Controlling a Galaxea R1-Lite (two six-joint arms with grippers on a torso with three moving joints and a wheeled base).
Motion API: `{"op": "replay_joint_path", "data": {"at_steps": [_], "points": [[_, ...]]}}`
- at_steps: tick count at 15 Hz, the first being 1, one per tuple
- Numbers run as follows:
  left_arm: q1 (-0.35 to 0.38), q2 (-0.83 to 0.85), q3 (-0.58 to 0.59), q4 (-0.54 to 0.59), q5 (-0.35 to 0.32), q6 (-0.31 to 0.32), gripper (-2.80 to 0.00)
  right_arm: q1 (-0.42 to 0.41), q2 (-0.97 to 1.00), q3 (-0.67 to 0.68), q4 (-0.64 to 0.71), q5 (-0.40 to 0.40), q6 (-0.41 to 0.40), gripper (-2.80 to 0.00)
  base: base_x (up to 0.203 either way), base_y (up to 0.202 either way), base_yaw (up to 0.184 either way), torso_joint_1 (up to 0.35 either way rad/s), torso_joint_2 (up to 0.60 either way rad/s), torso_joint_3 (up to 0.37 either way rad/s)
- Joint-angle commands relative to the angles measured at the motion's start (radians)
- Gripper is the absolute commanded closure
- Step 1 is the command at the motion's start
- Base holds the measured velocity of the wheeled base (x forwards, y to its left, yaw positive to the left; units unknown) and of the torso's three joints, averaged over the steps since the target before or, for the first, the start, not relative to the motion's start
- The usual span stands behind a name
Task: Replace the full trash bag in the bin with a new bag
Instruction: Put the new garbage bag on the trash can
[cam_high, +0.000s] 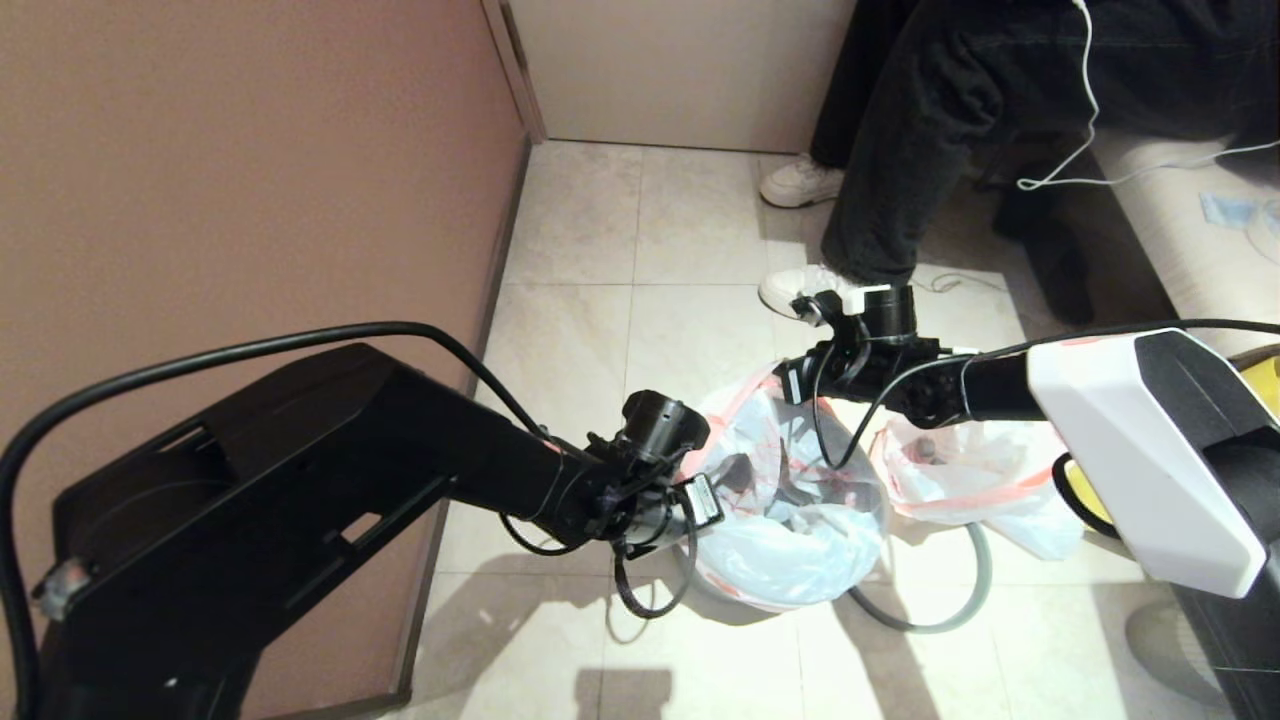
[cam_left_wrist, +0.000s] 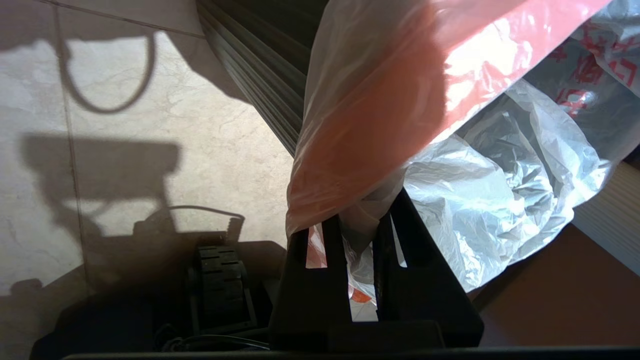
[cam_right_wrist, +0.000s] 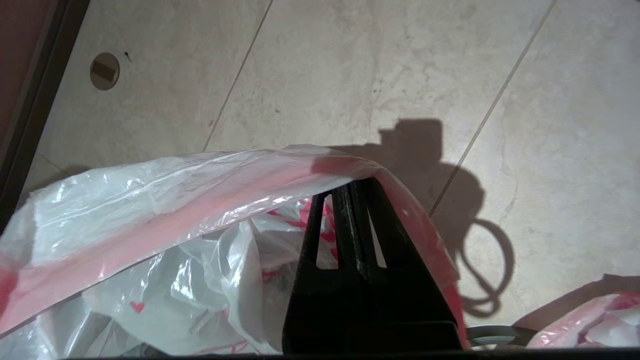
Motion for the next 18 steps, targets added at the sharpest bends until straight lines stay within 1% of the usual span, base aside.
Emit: {"op": "replay_joint_path", "data": {"at_steps": [1, 3, 6, 8, 10, 13, 15, 18], "points": [[-0.001, 0.002, 0.006, -0.005, 0.001, -0.004, 0.0, 0.011, 0.042, -0.004, -0.021, 0.001, -0.003, 0.0, 0.0, 0.0, 0.0, 0.0, 0.0, 0.0], [-0.003, -0.001, 0.021, -0.028, 0.001, -0.002, 0.0, 0.007, 0.089, -0.008, -0.074, -0.004, -0.015, 0.0, 0.0, 0.0, 0.0, 0.0, 0.0, 0.0], [0.004, 0.0, 0.055, -0.1, 0.005, 0.037, 0.0, -0.043, 0.112, -0.009, -0.08, -0.011, -0.038, 0.0, 0.0, 0.0, 0.0, 0.0, 0.0, 0.0], [0.026, 0.002, 0.051, -0.117, 0.019, 0.038, 0.0, -0.073, 0.115, -0.004, -0.069, -0.011, -0.051, 0.0, 0.0, 0.0, 0.0, 0.0, 0.0, 0.0], [0.053, 0.005, 0.036, -0.123, 0.047, 0.038, 0.0, -0.087, 0.11, 0.004, -0.037, -0.011, -0.056, 0.0, 0.0, 0.0, 0.0, 0.0, 0.0, 0.0], [0.093, 0.004, 0.014, -0.129, 0.051, 0.038, 0.0, -0.094, 0.075, 0.019, 0.005, -0.011, -0.052, 0.0, 0.0, 0.0, 0.0, 0.0, 0.0, 0.0], [0.103, 0.001, -0.004, -0.129, 0.079, 0.036, 0.0, -0.094, 0.001, 0.082, 0.009, -0.009, -0.047, 0.0, 0.0, 0.0, 0.0, 0.0, 0.0, 0.0], [0.102, -0.006, -0.005, -0.129, 0.108, 0.038, 0.0, -0.089, -0.185, 0.235, 0.018, 0.013, -0.005, 0.0, 0.0, 0.0, 0.0, 0.0, 0.0, 0.0]]}}
